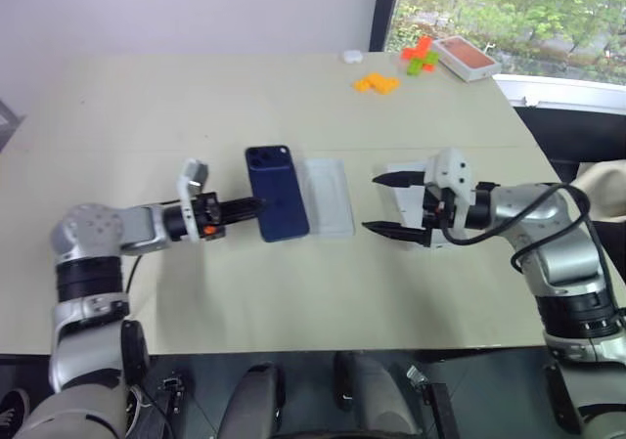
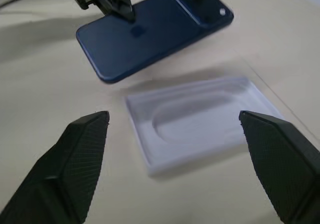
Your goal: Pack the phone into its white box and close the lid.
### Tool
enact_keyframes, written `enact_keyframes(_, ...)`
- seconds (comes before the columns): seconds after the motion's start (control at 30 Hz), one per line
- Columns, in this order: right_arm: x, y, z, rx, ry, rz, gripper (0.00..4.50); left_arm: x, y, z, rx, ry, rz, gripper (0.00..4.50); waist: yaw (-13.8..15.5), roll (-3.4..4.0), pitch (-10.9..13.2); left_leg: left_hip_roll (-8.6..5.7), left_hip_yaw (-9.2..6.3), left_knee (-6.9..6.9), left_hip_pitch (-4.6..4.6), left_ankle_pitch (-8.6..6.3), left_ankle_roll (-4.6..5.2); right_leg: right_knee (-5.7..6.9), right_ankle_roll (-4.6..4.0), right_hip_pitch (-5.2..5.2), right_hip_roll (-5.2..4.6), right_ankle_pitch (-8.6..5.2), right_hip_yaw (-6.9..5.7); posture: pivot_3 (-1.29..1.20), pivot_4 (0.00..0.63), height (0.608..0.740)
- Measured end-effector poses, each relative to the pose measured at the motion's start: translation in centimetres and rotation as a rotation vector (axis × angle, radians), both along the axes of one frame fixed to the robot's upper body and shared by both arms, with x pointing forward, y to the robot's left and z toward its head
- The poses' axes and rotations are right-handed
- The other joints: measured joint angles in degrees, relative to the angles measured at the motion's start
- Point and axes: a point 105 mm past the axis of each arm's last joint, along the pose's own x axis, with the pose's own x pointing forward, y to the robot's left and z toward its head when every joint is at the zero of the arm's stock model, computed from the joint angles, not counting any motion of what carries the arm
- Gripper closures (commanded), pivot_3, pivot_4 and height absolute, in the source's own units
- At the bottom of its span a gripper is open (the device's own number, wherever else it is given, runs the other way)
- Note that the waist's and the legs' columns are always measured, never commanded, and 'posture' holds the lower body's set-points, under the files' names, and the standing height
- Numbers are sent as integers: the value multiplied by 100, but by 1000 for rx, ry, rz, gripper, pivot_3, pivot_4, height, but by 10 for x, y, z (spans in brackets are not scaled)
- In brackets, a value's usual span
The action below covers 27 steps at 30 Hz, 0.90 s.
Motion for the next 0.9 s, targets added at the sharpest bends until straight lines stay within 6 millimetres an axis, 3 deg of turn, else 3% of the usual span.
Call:
enact_keyframes(0.17,-2,-9,-4,-19,-9,-13,20,28,-14,16,1,-72,0,4500,5,0,0,-3,5,1,2,0,0,0,0,2,1,0,1,0,150,740)
enact_keyframes(0.27,-5,-14,-10,-26,6,-26,20,37,-21,14,16,-87,-23,4500,1,1,0,-4,11,1,0,-1,2,-2,1,1,1,0,3,0,150,740)
enact_keyframes(0.43,-7,-22,-9,-49,-18,-43,20,44,-29,-2,25,-45,-56,4500,-4,-1,1,-4,30,2,-3,-5,10,-5,2,1,1,-1,3,0,150,740)
enact_keyframes(0.57,-6,-23,-10,-43,-20,-58,20,49,-38,-2,12,-47,-64,4500,10,-1,2,-4,29,3,-4,-6,11,-3,3,0,1,-2,2,0,150,740)
enact_keyframes(0.9,-11,-31,-10,-52,-22,-93,20,45,-47,-16,16,-14,-107,4500,5,-1,2,-3,27,7,-3,-11,20,1,7,0,-1,-3,6,0,150,740)
